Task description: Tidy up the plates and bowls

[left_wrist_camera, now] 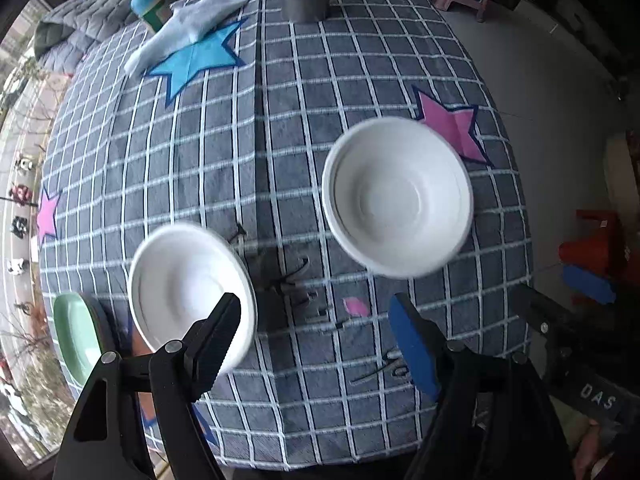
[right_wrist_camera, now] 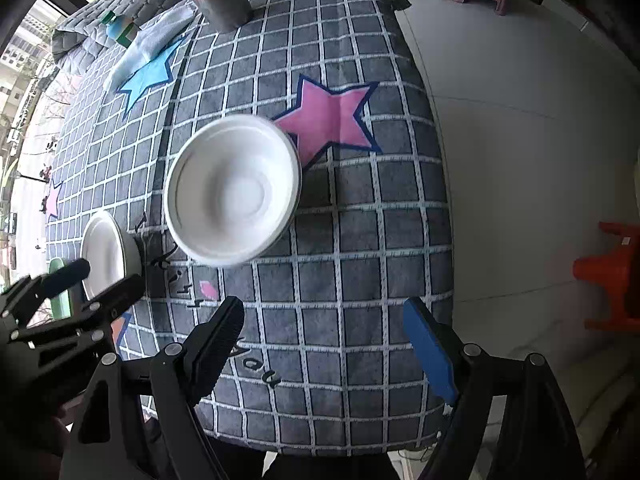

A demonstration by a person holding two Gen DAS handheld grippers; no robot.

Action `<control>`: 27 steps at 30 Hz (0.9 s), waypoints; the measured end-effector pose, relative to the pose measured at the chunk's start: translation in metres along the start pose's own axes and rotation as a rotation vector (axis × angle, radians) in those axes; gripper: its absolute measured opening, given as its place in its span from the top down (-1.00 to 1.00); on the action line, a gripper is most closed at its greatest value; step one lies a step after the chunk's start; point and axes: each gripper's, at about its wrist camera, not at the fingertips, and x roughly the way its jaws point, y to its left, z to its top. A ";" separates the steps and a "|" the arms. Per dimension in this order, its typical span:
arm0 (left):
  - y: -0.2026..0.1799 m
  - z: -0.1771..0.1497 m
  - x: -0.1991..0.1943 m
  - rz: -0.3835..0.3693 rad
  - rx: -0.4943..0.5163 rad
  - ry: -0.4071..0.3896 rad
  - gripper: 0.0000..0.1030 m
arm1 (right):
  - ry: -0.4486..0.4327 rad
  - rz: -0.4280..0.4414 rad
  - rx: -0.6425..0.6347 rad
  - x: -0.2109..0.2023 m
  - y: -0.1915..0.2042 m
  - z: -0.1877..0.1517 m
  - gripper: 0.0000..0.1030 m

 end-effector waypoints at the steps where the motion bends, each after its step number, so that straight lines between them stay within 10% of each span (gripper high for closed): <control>1: 0.000 0.005 0.002 -0.004 0.003 0.002 -0.54 | -0.006 -0.001 0.001 0.000 0.000 0.001 -0.61; 27: 0.009 0.072 0.076 -0.011 0.040 0.086 -0.51 | 0.044 -0.027 -0.041 0.054 0.024 0.065 -0.60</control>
